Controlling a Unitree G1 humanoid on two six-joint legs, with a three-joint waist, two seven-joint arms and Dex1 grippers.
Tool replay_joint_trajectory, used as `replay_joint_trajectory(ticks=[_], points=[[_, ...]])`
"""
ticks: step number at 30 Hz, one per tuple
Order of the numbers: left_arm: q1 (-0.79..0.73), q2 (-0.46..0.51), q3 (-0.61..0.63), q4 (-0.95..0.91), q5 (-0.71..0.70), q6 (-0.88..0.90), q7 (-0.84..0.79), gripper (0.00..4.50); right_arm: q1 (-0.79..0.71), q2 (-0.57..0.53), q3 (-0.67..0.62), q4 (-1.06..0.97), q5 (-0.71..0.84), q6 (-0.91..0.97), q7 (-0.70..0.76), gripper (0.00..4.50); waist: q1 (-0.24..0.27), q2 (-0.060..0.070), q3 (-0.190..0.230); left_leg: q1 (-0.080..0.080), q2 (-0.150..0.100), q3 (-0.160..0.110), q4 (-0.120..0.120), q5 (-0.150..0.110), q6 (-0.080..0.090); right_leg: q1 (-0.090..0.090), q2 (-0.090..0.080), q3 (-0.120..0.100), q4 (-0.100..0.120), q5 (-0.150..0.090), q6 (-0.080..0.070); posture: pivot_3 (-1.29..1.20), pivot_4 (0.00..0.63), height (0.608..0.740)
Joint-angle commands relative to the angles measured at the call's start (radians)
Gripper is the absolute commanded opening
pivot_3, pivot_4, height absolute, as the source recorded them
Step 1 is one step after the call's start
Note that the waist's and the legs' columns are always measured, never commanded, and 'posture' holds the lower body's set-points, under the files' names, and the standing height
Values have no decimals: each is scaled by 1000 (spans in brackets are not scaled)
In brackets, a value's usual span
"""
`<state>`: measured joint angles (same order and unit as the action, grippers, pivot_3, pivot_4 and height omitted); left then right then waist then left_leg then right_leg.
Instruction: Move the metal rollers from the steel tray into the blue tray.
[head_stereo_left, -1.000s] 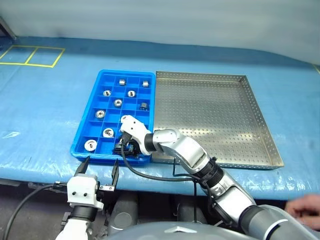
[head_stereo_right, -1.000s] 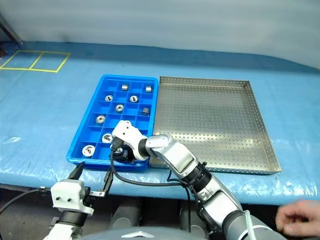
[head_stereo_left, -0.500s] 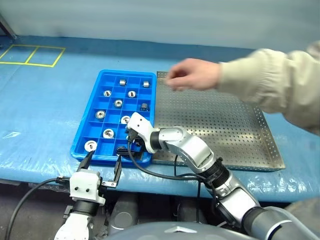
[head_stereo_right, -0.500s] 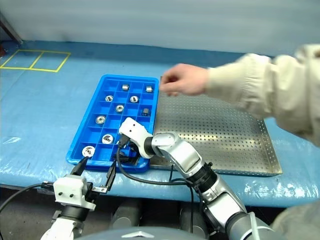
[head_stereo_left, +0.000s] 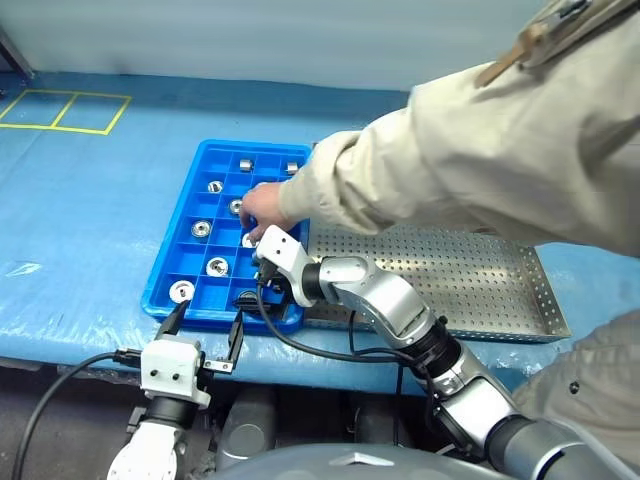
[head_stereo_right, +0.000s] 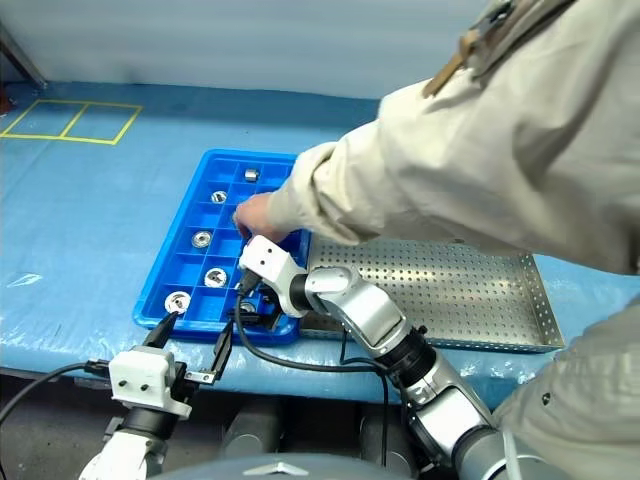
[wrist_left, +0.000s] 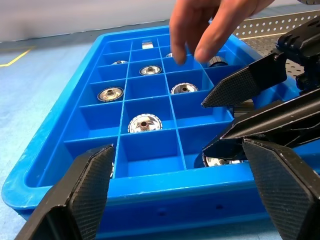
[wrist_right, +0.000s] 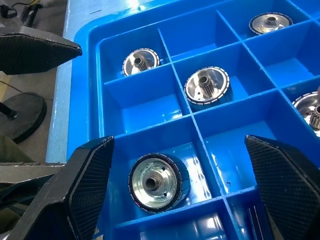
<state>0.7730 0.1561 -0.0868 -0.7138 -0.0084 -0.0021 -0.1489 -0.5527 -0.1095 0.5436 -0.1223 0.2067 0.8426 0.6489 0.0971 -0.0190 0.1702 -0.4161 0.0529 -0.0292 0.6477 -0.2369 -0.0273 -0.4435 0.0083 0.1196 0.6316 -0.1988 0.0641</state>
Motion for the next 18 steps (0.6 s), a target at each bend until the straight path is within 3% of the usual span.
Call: replay_joint_trajectory(ticks=[1,18], points=[[-4,5,-6,-32,-6,0,-7,4500,5,8,4,-23,9,4,3,4435,0,0,0,0,0,0,0,0,0,0,0,0,0,0,0,355,150,740],[-25,9,-6,-28,-8,10,-13,4500,4,9,-3,-22,4,2,0,4435,-1,0,0,1,0,0,2,0,0,0,0,0,4,0,0,347,150,740]])
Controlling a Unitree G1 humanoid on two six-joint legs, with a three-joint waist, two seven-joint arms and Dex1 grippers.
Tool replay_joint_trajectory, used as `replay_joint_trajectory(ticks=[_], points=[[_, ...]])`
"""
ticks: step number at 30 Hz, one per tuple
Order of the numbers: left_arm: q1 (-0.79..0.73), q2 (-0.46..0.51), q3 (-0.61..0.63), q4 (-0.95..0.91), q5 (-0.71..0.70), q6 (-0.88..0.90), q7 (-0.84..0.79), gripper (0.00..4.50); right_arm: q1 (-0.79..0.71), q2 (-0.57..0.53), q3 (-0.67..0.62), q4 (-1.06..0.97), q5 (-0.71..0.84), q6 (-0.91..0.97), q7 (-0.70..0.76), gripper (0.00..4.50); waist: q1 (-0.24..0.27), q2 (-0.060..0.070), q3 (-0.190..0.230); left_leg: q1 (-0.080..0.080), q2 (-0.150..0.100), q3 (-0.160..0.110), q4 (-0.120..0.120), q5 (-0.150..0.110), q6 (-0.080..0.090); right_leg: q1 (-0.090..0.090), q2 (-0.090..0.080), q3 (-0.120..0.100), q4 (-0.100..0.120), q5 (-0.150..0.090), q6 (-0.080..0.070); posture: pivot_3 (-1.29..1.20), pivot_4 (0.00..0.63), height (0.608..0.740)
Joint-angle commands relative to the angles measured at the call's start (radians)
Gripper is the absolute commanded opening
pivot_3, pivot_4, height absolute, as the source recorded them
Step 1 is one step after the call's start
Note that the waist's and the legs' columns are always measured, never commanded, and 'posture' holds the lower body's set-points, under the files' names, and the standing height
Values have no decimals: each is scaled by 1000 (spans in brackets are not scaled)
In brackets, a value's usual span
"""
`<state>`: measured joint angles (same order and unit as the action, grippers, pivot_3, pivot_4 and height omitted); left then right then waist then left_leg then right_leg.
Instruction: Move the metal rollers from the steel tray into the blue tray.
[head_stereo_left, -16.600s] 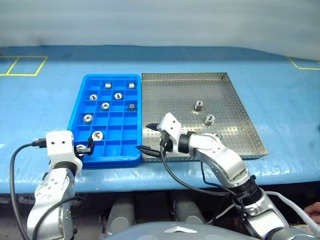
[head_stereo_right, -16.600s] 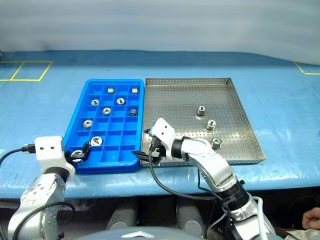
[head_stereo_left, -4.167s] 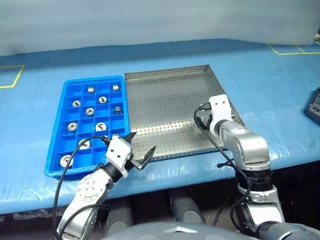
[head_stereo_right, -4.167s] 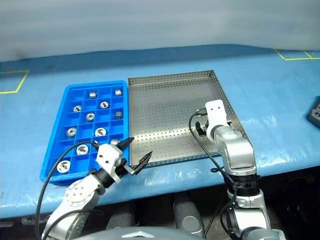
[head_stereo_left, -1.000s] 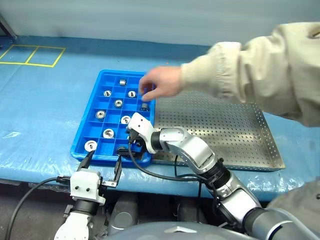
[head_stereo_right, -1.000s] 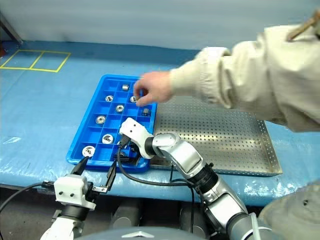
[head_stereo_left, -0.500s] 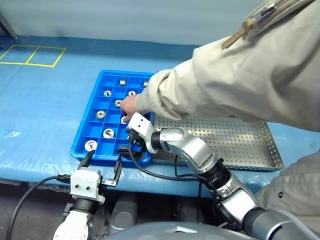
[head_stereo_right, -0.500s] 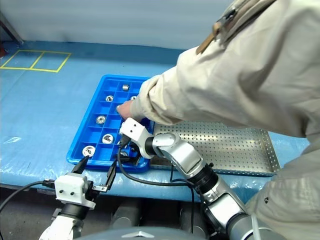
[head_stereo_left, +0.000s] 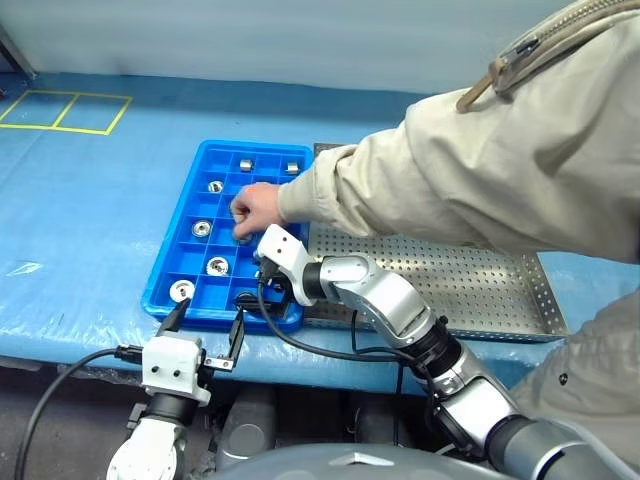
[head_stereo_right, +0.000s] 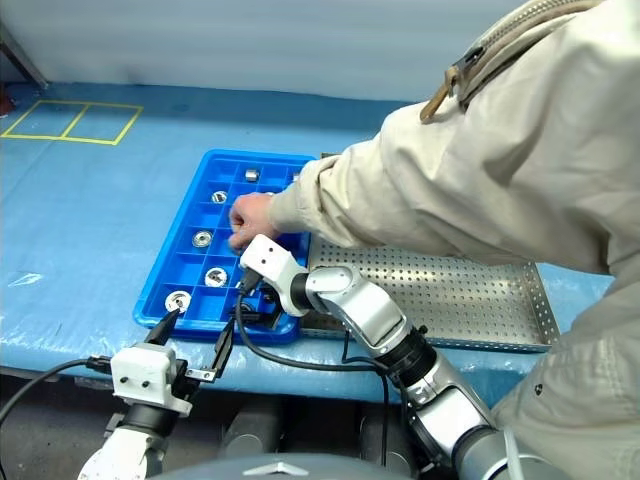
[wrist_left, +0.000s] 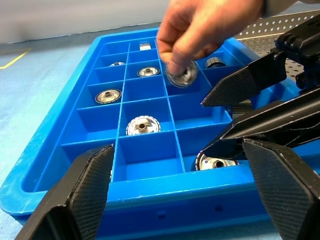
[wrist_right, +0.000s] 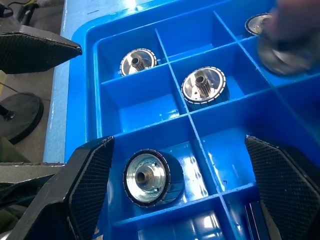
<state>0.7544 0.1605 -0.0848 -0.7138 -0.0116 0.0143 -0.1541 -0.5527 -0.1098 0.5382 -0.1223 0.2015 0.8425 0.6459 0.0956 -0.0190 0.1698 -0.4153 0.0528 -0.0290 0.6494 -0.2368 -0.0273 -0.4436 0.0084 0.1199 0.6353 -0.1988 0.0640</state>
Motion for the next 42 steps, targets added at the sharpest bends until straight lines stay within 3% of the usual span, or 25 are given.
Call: replay_joint_trajectory(ticks=[1,42], points=[[-7,5,-8,-28,-5,-6,-8,4500,4,10,2,-22,10,2,3,4435,0,0,0,0,0,0,0,0,0,0,0,0,0,0,0,346,150,740],[-26,6,-14,-18,-13,2,-24,4500,16,10,2,-36,6,3,-20,4435,-9,0,0,2,0,0,2,0,0,-1,1,0,7,-1,-2,329,150,740]])
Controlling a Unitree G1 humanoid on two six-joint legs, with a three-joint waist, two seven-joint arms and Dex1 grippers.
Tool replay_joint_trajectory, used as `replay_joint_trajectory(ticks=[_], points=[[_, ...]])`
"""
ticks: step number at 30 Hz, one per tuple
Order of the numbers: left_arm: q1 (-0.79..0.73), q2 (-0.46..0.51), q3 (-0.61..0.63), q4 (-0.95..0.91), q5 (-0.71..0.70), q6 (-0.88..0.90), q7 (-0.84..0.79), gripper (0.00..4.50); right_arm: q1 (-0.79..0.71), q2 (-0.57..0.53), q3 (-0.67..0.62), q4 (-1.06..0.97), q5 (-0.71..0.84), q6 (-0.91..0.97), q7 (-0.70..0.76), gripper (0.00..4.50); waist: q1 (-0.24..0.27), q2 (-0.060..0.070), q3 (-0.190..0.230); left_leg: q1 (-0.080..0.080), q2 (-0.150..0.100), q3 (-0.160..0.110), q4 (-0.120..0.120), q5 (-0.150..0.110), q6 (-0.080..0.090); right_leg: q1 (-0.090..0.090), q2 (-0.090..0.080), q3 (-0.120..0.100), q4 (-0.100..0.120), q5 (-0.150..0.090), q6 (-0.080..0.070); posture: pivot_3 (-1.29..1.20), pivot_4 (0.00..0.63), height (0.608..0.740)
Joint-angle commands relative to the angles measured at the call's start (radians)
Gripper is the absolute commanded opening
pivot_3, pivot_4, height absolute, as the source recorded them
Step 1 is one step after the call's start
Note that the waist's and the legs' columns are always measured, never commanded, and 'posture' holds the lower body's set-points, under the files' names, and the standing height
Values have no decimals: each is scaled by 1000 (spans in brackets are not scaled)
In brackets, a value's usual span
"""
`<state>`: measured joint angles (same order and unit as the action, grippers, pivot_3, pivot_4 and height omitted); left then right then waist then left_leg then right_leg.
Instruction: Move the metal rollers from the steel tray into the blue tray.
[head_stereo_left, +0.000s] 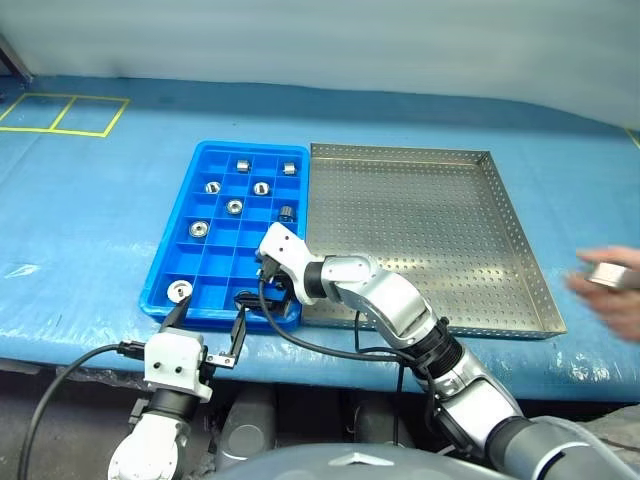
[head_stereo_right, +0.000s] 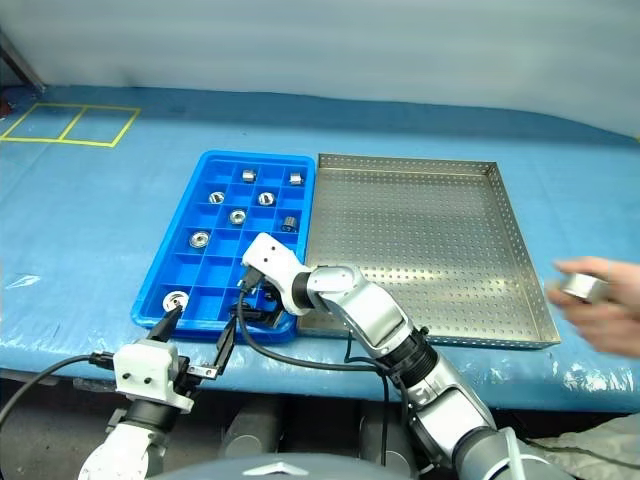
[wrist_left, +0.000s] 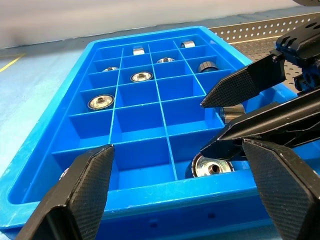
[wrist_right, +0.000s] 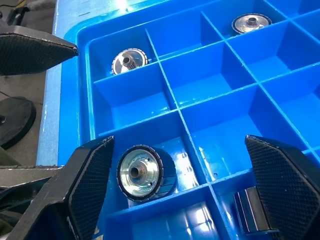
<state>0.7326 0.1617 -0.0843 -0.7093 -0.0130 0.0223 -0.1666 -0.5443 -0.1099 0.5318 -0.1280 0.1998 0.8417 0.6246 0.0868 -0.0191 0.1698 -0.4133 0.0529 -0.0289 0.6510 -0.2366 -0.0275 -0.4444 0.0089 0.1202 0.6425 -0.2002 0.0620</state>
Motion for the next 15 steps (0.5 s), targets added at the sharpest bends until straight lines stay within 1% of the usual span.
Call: replay_joint_trajectory(ticks=[1,15], points=[[-3,5,-15,-23,-11,-6,-12,4500,8,10,9,-31,8,3,1,4435,0,0,0,0,0,0,0,0,0,0,0,0,0,0,0,329,150,740],[-9,8,-16,-28,-14,3,-15,4500,9,11,10,-32,9,2,-2,4435,0,0,0,0,0,0,0,0,0,0,0,0,0,0,0,326,150,740]])
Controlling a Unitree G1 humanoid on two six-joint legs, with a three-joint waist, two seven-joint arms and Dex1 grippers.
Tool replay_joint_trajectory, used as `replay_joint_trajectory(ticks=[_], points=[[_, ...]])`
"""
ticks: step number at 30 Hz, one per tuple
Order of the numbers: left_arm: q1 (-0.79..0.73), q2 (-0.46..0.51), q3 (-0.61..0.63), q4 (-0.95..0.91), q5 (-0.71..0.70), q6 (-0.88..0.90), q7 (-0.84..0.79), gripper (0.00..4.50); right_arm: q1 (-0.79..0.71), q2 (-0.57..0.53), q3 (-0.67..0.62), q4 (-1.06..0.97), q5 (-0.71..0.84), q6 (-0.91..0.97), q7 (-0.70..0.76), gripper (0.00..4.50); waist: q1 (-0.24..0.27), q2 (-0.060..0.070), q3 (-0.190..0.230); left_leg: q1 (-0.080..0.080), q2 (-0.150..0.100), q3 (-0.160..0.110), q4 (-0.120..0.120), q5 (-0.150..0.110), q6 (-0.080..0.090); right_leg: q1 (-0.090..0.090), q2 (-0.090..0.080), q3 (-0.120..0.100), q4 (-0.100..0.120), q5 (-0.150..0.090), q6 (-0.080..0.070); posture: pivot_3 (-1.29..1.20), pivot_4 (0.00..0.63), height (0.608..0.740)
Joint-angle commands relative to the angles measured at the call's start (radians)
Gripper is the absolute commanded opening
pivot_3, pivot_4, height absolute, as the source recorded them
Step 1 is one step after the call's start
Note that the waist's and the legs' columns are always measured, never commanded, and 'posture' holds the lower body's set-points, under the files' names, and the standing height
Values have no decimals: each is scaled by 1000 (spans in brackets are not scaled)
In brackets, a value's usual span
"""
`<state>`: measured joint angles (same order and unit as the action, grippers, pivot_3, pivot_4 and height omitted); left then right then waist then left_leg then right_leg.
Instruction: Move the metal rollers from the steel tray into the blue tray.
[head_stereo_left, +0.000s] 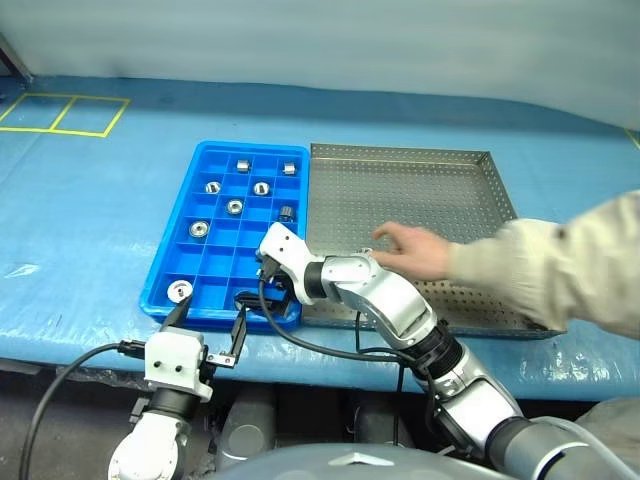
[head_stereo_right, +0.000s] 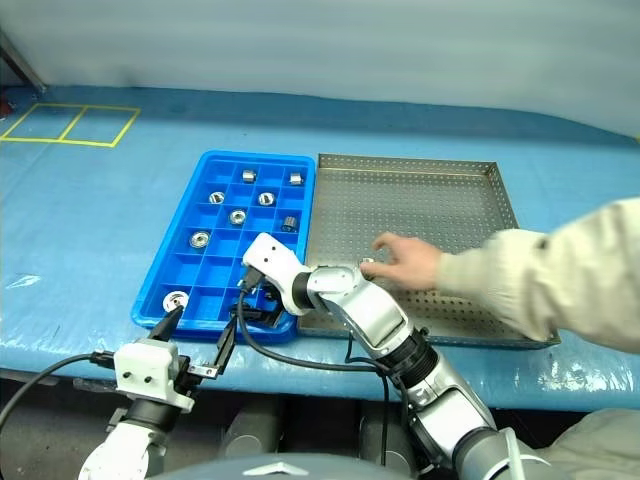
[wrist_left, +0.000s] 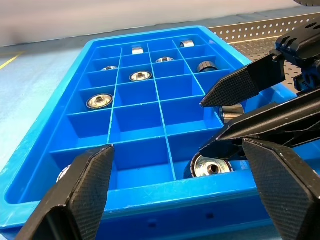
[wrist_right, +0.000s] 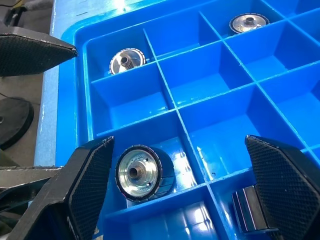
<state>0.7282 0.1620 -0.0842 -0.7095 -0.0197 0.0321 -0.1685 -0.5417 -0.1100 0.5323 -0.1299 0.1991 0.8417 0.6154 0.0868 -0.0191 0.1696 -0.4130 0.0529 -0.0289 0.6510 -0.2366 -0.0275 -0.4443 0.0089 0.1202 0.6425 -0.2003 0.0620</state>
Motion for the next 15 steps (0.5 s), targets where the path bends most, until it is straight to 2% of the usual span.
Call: replay_joint_trajectory(ticks=[1,15], points=[[-4,8,-17,-28,-7,-7,-14,4500,7,11,10,-31,10,2,7,4435,0,0,0,0,0,0,0,0,0,0,0,0,0,0,0,325,150,740],[-10,19,-14,-29,-10,-6,-19,4500,7,17,9,-33,8,-3,-2,4435,-1,0,0,0,0,0,0,0,0,0,0,0,0,0,0,320,150,740]])
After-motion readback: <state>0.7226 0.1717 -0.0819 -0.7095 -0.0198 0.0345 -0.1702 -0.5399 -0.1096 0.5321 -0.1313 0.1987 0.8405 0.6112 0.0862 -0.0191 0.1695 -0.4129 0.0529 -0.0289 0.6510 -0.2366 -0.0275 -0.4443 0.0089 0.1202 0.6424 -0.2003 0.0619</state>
